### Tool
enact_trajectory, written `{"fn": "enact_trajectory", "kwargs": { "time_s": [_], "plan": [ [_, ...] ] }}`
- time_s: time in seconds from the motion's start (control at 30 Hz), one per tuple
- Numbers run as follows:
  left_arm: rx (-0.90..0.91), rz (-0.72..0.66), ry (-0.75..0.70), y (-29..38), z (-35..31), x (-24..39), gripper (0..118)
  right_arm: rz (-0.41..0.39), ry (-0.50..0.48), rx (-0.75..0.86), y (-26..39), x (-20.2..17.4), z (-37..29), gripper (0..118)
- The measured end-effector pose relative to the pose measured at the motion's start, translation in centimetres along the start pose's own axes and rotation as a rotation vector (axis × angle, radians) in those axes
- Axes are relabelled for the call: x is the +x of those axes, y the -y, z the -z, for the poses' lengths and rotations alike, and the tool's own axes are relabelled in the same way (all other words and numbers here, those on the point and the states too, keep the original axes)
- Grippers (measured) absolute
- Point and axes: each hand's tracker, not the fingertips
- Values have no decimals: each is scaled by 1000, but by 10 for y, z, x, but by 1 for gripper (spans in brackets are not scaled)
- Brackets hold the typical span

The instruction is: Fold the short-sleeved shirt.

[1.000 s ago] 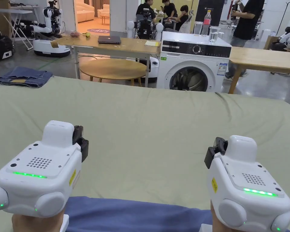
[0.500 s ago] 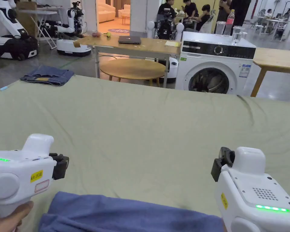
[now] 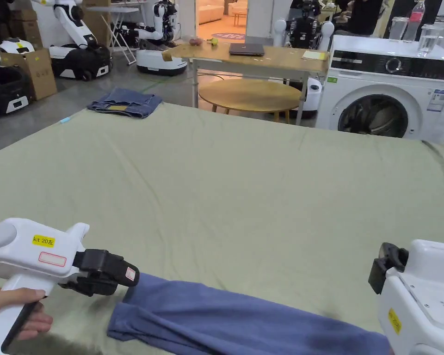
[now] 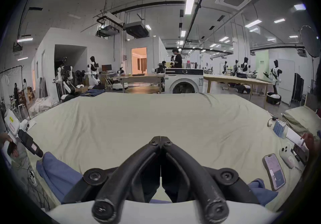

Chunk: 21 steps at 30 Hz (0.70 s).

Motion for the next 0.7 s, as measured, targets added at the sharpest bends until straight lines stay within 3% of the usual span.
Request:
{"fn": "enact_trajectory", "kwargs": {
  "time_s": [0.17,0.47,0.5,0.57,0.6,0.63,0.7],
  "plan": [
    [-116,-108,100,1,22,-43,69,-12,-2,-11,1,0,1,0],
    [-89,-161,346,24,74,-40,66,-17,-25,-35,6,-9,5,0],
    [-90,-154,338,25,78,-37,58,-19,-31,-38,7,-11,5,0],
    [-96,-143,312,29,84,-28,16,-24,-36,-41,8,-12,5,0],
    [-108,-130,234,31,88,-23,7,-27,-38,-43,8,-13,5,0],
    [-116,-123,182,33,92,-20,6,-28,-40,-44,8,-13,5,0],
    [-91,-161,237,39,91,-17,5,-25,-45,-47,8,-12,6,0]
  ]
}}
